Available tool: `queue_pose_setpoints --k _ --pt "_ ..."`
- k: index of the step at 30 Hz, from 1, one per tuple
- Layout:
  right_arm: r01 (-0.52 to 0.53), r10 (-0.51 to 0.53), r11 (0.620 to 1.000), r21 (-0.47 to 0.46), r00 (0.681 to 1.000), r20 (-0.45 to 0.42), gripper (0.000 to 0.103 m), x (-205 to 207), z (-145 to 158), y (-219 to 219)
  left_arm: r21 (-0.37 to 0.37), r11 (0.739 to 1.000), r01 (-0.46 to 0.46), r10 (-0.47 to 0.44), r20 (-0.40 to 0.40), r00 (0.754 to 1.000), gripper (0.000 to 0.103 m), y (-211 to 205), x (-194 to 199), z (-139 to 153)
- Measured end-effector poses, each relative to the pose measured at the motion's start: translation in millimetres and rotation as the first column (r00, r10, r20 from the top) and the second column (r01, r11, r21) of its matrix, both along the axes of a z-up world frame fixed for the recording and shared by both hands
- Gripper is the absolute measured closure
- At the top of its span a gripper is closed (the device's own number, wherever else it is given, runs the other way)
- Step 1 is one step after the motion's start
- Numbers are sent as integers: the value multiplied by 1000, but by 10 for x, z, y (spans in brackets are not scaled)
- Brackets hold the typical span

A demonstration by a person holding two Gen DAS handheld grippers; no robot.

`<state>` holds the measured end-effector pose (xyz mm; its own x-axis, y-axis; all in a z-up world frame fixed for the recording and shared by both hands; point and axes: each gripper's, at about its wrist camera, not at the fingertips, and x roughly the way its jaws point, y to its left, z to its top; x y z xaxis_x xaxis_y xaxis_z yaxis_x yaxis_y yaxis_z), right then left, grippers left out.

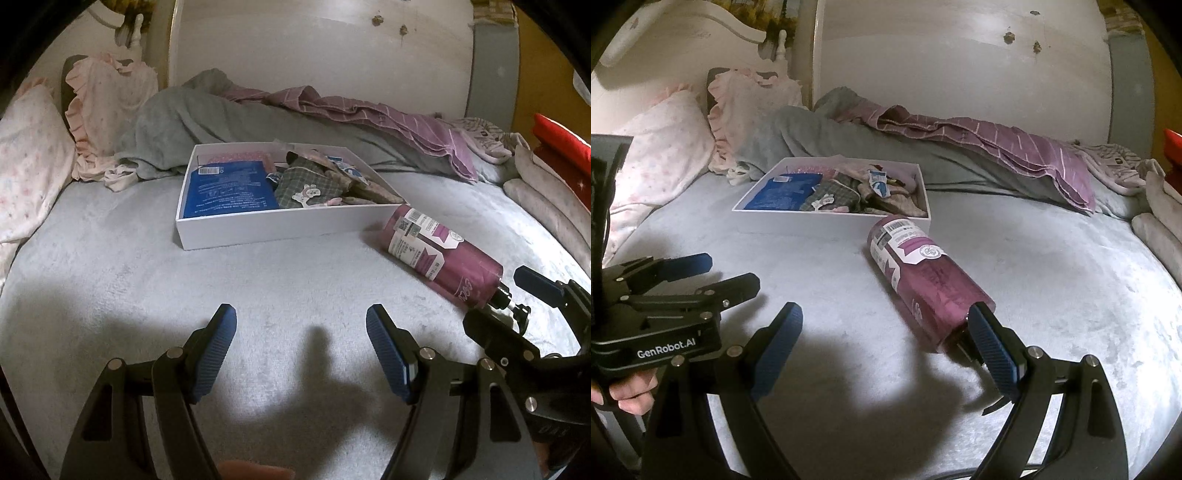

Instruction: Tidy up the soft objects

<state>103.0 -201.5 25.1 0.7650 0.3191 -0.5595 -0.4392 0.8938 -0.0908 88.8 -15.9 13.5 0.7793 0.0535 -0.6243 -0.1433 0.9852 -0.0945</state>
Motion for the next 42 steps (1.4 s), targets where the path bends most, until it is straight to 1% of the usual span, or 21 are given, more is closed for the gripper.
queue_pose_setpoints --k 14,27,33,38,42 --pt "6 -6 1000 -12 1000 -9 12 -3 -4 6 -7 1000 -2 2 -6 1000 30 16 6 -14" --pt "7 -7 1000 -16 1000 -16 12 32 -15 -19 4 1000 9 -9 16 1000 30 -22 -25 11" --pt "7 -7 1000 -17 1000 -17 12 37 -17 -22 -7 1000 2 -2 8 1000 30 -10 -28 13" --pt "7 -8 1000 -17 1000 -17 12 35 -18 -20 4 1000 3 -3 15 1000 30 -26 -32 22" --pt "7 -8 1000 -18 1000 -17 12 37 -19 -25 30 1000 -5 4 24 1000 30 -54 -41 39"
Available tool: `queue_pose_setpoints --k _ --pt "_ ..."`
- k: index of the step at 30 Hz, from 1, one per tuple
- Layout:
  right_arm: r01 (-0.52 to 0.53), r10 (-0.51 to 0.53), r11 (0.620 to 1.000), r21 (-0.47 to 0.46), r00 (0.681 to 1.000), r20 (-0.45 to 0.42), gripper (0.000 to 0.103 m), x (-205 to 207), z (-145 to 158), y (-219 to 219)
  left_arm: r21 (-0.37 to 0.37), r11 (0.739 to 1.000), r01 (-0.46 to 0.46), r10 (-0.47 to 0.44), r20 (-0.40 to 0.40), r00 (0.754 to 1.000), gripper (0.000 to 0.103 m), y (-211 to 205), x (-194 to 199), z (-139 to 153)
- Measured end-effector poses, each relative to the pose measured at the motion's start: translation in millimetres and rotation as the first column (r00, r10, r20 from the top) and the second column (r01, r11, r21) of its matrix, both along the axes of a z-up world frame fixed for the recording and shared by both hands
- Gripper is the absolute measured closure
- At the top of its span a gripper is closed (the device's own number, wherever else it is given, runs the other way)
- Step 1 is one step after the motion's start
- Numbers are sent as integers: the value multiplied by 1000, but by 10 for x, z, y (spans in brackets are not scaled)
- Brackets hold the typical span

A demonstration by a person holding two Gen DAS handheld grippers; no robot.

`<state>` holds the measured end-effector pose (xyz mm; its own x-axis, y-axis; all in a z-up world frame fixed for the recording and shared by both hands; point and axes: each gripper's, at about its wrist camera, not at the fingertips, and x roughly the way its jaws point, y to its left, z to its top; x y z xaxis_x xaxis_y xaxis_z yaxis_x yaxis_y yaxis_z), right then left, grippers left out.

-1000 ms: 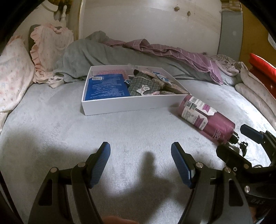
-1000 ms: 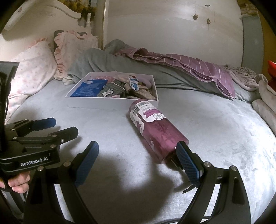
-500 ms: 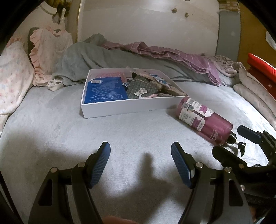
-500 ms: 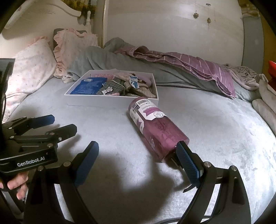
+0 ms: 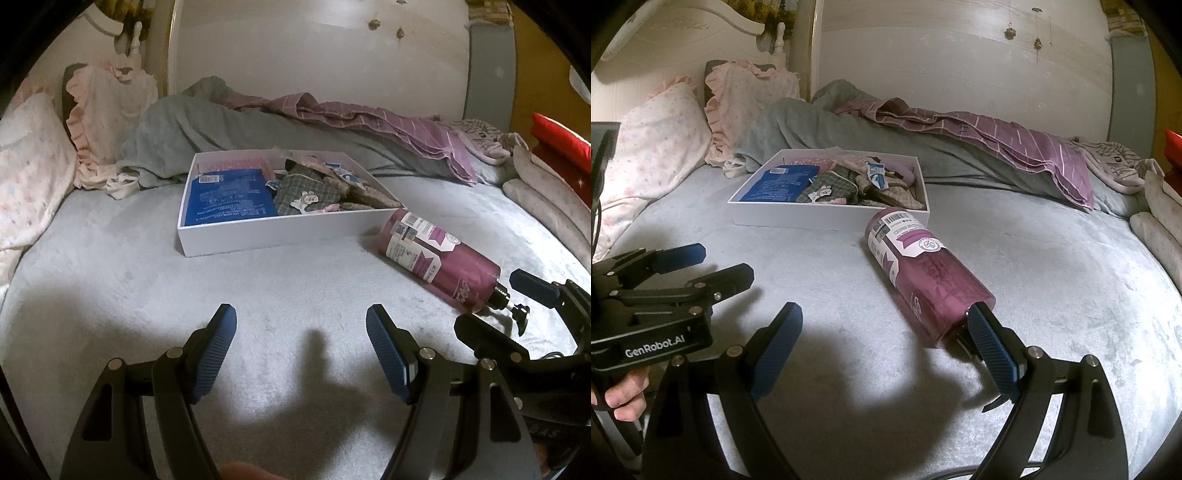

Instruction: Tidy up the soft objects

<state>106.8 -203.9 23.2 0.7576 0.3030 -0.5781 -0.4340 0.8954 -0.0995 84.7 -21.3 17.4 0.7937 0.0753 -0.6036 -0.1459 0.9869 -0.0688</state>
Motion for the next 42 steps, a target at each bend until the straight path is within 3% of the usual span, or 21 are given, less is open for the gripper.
queue_pose_setpoints --k 42 --pt "-5 4 1000 -9 1000 -24 12 38 -40 -56 21 1000 -4 5 -13 1000 30 -2 20 5"
